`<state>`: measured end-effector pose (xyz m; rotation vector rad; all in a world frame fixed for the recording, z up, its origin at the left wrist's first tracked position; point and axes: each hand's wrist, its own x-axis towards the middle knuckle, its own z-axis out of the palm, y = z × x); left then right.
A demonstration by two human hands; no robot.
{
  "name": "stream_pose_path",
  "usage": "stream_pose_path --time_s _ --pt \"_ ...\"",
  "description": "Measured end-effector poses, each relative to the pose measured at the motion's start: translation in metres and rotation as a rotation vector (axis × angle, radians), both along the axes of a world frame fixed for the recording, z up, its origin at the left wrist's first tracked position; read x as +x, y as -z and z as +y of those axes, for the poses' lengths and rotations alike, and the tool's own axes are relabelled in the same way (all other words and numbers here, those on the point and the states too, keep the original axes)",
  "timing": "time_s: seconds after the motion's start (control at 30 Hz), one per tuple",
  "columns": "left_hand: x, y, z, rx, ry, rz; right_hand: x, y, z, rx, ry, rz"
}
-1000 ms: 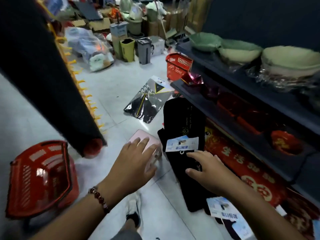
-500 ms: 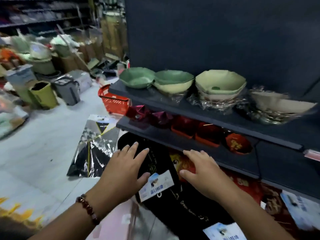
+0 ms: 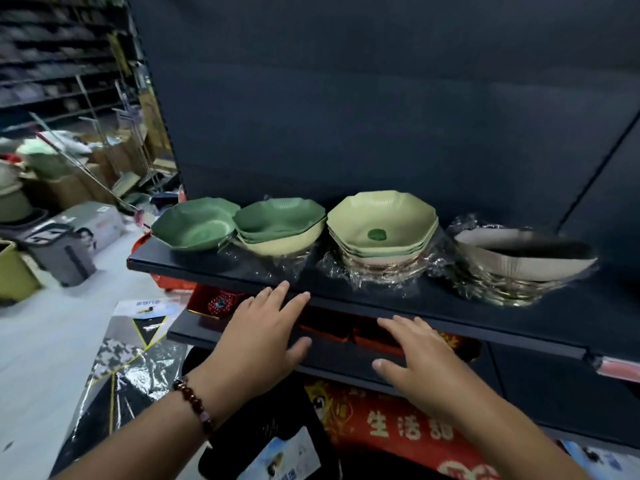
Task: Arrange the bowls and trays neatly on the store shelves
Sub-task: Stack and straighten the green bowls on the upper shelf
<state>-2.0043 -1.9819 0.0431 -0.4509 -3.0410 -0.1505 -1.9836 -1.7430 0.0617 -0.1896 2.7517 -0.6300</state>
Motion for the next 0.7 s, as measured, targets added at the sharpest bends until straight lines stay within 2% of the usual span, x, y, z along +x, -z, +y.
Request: stream_pose_path --time_s 0.4,0.7 --pt "-0.114 -0.004 0.03 -0.108 0.126 0.026 -0.108 0.008 0.014 0.117 0.03 0.175" --pt "-0.205 0.024 0.047 0.062 0.248 -0.034 -0.157 0.028 -0.012 0.148 0.188 0.233"
